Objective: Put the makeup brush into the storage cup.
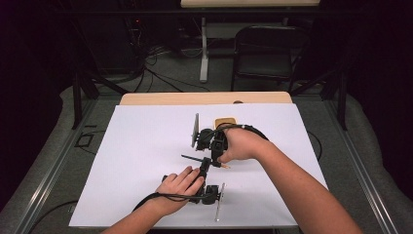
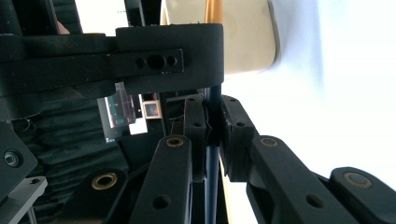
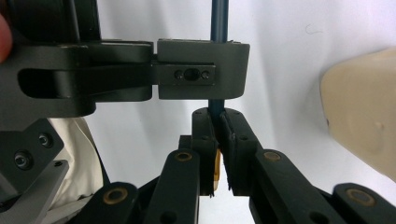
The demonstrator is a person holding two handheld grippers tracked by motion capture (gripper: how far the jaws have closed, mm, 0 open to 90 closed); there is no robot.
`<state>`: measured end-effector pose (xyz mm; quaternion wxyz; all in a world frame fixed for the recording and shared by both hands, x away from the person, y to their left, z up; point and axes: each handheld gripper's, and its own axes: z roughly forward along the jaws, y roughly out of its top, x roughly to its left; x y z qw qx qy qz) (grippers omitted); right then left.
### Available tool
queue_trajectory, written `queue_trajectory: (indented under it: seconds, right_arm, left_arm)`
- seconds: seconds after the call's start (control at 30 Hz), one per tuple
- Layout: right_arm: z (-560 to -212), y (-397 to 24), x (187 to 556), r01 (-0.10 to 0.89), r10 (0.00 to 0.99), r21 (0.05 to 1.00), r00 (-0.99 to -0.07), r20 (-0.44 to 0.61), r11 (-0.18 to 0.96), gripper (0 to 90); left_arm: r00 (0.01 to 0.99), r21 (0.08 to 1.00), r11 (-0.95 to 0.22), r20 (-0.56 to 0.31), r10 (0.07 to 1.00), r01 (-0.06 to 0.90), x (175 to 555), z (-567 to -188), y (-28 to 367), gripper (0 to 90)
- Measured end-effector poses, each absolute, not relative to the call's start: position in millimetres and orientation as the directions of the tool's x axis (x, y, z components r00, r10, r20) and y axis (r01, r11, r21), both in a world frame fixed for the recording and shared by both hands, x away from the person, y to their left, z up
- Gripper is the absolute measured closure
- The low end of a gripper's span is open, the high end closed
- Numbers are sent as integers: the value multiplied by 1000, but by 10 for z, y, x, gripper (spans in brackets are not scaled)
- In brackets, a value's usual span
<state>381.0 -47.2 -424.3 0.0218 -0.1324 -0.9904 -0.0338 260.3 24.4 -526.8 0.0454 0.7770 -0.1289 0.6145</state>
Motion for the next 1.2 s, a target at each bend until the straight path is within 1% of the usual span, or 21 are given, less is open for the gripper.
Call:
queue_trajectory:
  seconds: [0.07,0.13,0.43,0.53,0.63,0.67,0.83,0.9,1.1,1.2]
  right_arm:
    - [-4243,-474,3807,271,268,61,-962,54,961,839]
    - [-4249,-472,3808,266,263,60,-963,52,962,838]
    - [-4254,-472,3810,268,265,56,-963,51,962,837]
    - [-4261,-469,3807,266,263,66,-963,52,962,836]
    - [-4261,-465,3804,264,261,64,-964,50,962,836]
    - [-4262,-465,3804,263,260,64,-964,50,963,836]
    - [-4264,-468,3802,261,258,62,-965,52,963,834]
    - [-4266,-468,3802,260,257,62,-965,52,964,834]
    - [-4261,-464,3800,256,253,68,-966,47,964,834]
    - [-4246,-469,3801,256,253,75,-966,45,964,834]
  left_arm:
    - [204,-121,-964,964,-171,-237,2592,-5251,235,828]
    - [216,-125,-964,960,-176,-233,2591,-5244,222,829]
    - [206,-121,-962,963,-174,-245,2601,-5243,234,830]
    - [240,-119,-963,954,-178,-242,2605,-5248,239,831]
    - [233,-122,-962,956,-180,-243,2601,-5247,240,831]
    - [213,-131,-961,959,-185,-244,2596,-5241,239,831]
    - [218,-132,-960,958,-188,-246,2594,-5251,238,831]
    - [205,-134,-959,961,-187,-250,2595,-5248,234,831]
    - [216,-155,-956,954,-210,-248,2594,-5269,229,831]
    - [230,-144,-957,951,-204,-253,2594,-5291,228,831]
